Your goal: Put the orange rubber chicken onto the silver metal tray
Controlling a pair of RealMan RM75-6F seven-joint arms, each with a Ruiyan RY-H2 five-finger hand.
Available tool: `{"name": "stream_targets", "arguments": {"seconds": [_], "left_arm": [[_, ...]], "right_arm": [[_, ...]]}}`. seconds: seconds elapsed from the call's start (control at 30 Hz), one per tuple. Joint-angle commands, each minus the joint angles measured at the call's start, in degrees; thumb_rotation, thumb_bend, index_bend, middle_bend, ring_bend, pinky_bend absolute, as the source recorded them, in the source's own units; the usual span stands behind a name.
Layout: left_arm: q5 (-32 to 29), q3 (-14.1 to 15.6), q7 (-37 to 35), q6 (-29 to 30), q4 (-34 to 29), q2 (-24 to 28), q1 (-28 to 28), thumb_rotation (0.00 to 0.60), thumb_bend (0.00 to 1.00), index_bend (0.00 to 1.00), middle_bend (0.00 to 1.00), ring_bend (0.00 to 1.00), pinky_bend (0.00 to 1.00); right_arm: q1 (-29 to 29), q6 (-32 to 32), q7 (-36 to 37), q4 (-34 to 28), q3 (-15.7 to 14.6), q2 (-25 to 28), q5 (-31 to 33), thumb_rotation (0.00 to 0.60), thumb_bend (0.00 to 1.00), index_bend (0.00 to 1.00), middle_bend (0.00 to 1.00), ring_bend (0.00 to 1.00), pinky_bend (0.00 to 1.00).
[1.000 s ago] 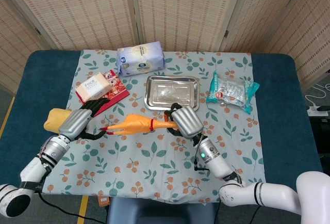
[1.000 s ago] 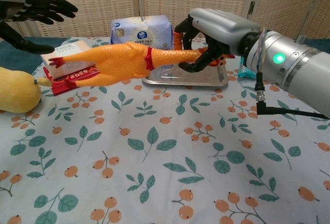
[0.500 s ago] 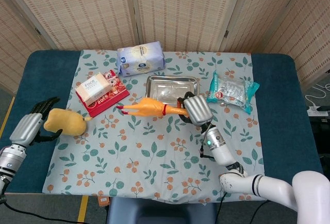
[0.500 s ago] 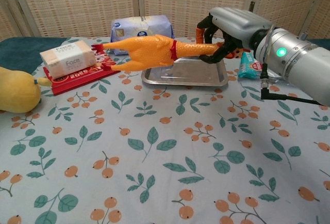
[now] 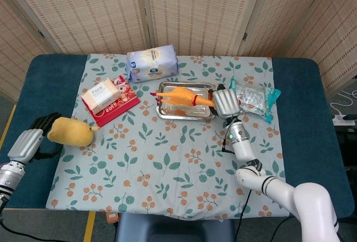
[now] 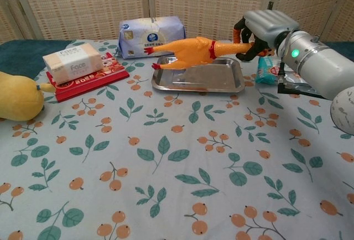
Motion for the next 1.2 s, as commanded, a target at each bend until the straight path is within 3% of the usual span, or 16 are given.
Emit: {"name": "stream_targets", "arguments": {"seconds": [0.03, 0.2, 0.3, 0.43, 0.47, 0.57, 0.67, 1.03, 1.13, 1.2], "left_arm": [[-0.66, 0.02, 0.48, -1.00, 1.18, -1.11, -0.51, 0.600, 0.33, 0.00, 0.00, 0.00, 0.00], [-1.61, 0.21, 0.83, -2.65, 1.83, -1.66, -0.97, 0.600, 0.33, 0.00, 0.00, 0.00, 0.00], [-1.99, 0.27, 1.18, -3.52, 1.46, -1.56, -1.28, 0.600, 0.34, 0.00, 0.00, 0.00, 0.00], [-2.43, -0.01, 3.88, -2.79, 1.77, -2.02, -1.28, 0.600, 0.34, 0.00, 0.00, 0.00, 0.00], [-2.54, -0.07, 4.18, -2.73, 1.69, -2.16, -1.29, 0.600, 0.34, 0.00, 0.00, 0.00, 0.00], [-2.68, -0.06, 3.38, -3.26, 0.76, -1.93, -1.42, 0.600, 0.34, 0.00, 0.00, 0.00, 0.00], [-2.72, -0.08, 3.16, -3.44, 0.26, -1.53, -1.50, 0.600, 0.34, 0.00, 0.00, 0.00, 0.00], [-1.70, 0.48, 3.56, -1.37, -3.78, 1.19, -0.17, 0.600, 0.34, 0.00, 0.00, 0.00, 0.00], [-0.55, 1.18, 4.09, 2.36, -6.22, 3.62, 2.15, 0.600, 0.34, 0.00, 0.00, 0.00, 0.00], [0.00, 1.99, 5.85, 6.01, -7.65, 4.77, 4.66, 0.600, 0.34, 0.00, 0.00, 0.00, 0.00]], "right_arm": [[1.74, -3.36, 3.67, 5.65, 0.22, -3.43, 0.30, 0.600, 0.51, 0.86, 0.71, 0.79, 0.95], [3.04, -3.69, 6.32, 8.96, 0.67, -6.29, -0.26, 0.600, 0.50, 0.82, 0.71, 0.74, 0.83], [3.65, -6.75, 2.95, 9.93, 1.44, -6.97, 2.05, 0.600, 0.45, 0.72, 0.62, 0.60, 0.73], [3.13, -11.06, -1.32, 6.15, 2.56, -4.71, 5.92, 0.600, 0.34, 0.12, 0.22, 0.23, 0.43], [2.79, -11.72, -1.51, 4.72, 2.41, -3.78, 6.15, 0.600, 0.31, 0.03, 0.11, 0.13, 0.34], [1.61, -12.53, -1.82, -0.10, 1.82, -0.51, 6.25, 0.600, 0.24, 0.00, 0.00, 0.00, 0.11], [0.58, -11.34, -2.00, -4.22, 1.24, 2.29, 5.42, 0.600, 0.18, 0.00, 0.00, 0.00, 0.01], [-4.50, -11.03, -3.31, -24.10, -1.16, 16.77, 6.62, 0.600, 0.06, 0.00, 0.00, 0.00, 0.00], [-9.38, -4.81, -0.05, -32.89, -3.27, 21.63, 1.47, 0.600, 0.06, 0.00, 0.00, 0.00, 0.00], [-13.90, 2.02, 0.38, -38.41, -6.45, 24.95, -3.98, 0.600, 0.06, 0.00, 0.00, 0.00, 0.00]]}}
